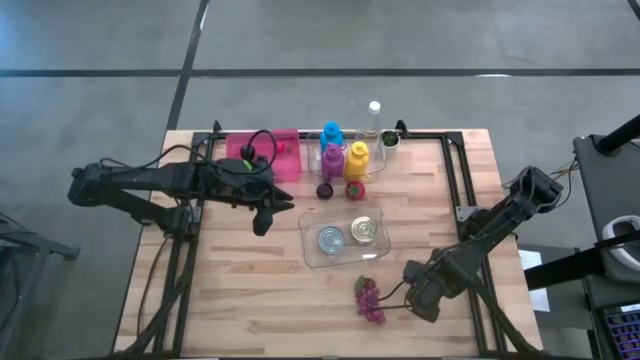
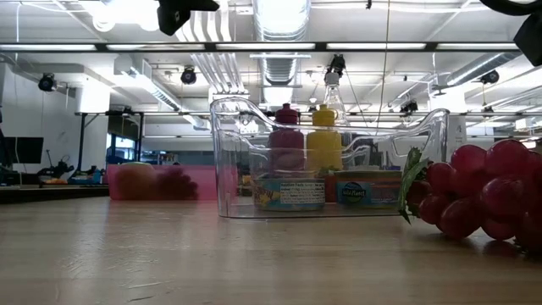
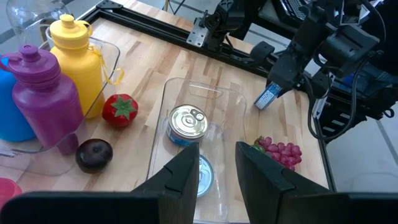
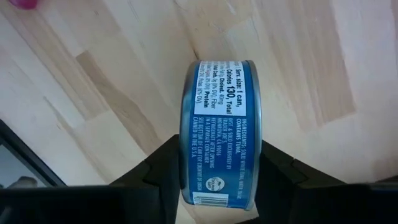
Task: Pick & Place Food Item
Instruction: Put the blue tuna can into the bottom transparent bin
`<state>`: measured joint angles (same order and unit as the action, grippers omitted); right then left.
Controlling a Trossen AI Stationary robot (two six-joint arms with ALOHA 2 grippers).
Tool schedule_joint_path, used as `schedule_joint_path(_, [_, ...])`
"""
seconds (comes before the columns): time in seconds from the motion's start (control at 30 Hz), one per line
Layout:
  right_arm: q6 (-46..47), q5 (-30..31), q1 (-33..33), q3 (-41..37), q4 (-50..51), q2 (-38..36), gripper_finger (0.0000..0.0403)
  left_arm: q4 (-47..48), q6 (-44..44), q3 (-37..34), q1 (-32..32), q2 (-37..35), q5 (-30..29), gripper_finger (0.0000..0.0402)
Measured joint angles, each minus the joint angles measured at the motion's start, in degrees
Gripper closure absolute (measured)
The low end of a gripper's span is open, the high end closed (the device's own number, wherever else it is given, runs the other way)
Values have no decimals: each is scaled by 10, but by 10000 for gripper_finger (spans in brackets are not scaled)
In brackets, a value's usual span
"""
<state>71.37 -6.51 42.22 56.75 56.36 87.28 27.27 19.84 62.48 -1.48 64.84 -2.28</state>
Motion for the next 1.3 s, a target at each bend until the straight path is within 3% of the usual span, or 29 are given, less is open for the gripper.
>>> schedule_joint_path(0.67, [-15, 31, -10, 138, 221, -7, 262, 0, -1, 0, 0, 0, 0, 293])
schedule_joint_path(1.07, [-30, 139, -41, 240, 292, -7, 262, -1, -1, 0, 0, 0, 0, 293])
schedule_joint_path(1.3, [-104, 207, -79, 291, 291, -8, 262, 0, -1, 0, 0, 0, 0, 293])
